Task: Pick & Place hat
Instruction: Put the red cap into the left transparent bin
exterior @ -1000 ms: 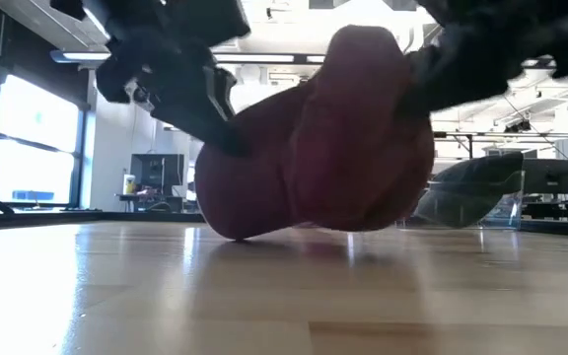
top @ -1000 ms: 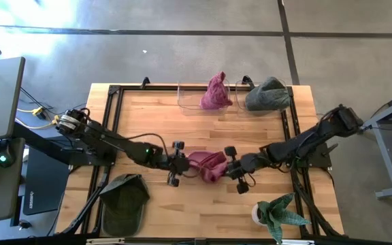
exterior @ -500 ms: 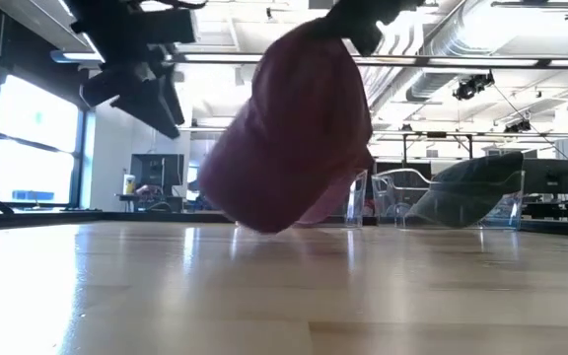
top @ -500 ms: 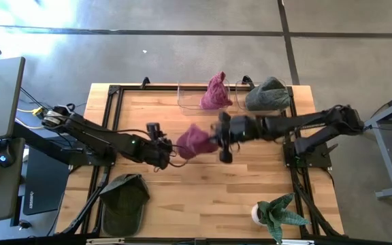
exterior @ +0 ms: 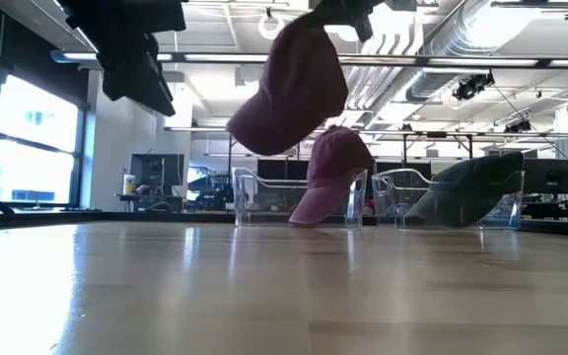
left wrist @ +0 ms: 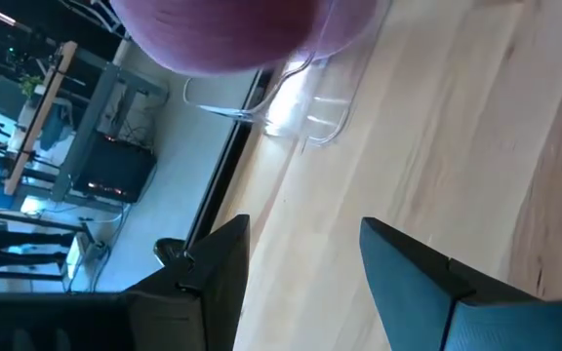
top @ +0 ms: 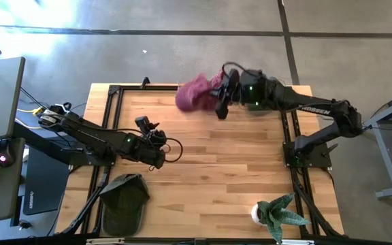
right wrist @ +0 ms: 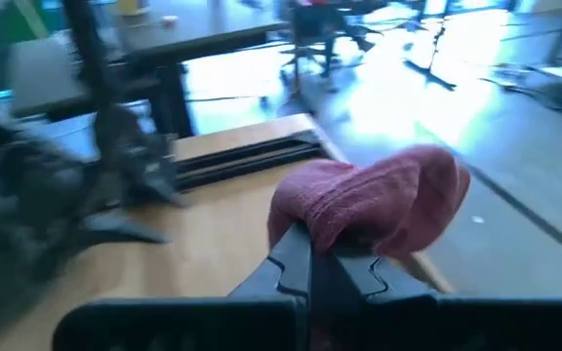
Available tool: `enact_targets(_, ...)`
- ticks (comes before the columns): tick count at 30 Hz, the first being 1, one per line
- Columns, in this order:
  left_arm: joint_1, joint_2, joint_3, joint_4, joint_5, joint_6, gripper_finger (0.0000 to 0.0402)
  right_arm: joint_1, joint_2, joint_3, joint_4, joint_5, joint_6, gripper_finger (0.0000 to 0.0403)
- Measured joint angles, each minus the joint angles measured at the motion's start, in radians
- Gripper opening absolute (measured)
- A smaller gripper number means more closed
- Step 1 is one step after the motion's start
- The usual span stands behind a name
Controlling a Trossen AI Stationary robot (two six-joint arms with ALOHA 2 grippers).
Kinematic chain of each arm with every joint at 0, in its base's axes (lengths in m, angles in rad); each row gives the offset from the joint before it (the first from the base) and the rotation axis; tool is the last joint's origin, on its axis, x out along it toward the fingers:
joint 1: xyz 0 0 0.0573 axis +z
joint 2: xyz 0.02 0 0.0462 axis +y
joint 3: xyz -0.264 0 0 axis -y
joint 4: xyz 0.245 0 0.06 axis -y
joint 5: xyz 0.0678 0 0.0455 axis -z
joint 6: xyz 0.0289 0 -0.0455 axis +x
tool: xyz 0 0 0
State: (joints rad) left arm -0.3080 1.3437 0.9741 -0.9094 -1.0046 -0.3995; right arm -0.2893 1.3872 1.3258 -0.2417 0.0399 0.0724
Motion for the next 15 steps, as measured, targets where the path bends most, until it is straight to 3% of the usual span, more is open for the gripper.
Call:
enact_targets(4,0.000,0.000,0.000,0.020,-0.001,-0.003,0.0188,-0.080,0.018,0.000,0.014,0.032,0.022,0.0005)
enact_targets(9,0.000,0.000,0.000,0.049,-0.001,-0.001,0.0188,-0.160,0.080,0.000,0.073,-0.063,0.084,0.0003)
enact_targets(15,0.000,0.017,0.000,0.119,-0.005,0.026,0.0188,-0.208,0.171,0.000,0.131,-0.076,0.110,0.0006)
